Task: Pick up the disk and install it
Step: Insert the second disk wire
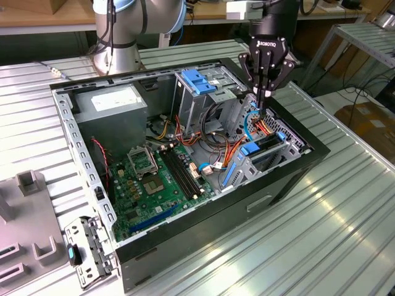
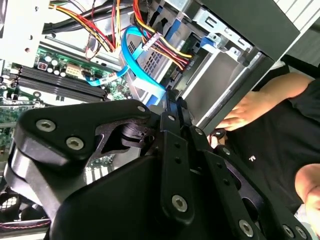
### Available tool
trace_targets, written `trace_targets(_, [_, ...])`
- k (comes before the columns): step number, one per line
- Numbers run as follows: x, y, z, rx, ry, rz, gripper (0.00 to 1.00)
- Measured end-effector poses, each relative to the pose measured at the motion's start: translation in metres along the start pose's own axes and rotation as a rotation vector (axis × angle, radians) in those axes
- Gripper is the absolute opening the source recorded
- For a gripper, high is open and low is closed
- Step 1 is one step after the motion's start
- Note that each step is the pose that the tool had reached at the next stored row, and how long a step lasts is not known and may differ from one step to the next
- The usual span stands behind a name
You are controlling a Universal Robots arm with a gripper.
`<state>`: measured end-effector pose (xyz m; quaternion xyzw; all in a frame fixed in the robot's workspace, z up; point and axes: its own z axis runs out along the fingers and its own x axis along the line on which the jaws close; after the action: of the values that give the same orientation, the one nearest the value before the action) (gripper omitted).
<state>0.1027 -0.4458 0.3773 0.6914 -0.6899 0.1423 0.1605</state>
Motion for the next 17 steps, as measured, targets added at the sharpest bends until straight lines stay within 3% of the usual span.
trace_targets(2, [-0.0014,-0.0001,0.0002,0.0000,0.0003,0.000,0.17])
trace_targets(6, [-0.0037,-0.0003,0.0005,0.0000,0.0080,0.000,0.18])
trace_targets(7, [-0.0046,-0.0002,0.0012,0.0000,0.0097,0.000,0.25])
trace_targets(11, [-0.0060,-0.0003,0.0037,0.0008,0.0155,0.001,0.25])
trace_targets(17, [-0.0088,-0.0005,0.0099,0.0089,0.0195,0.005,0.25])
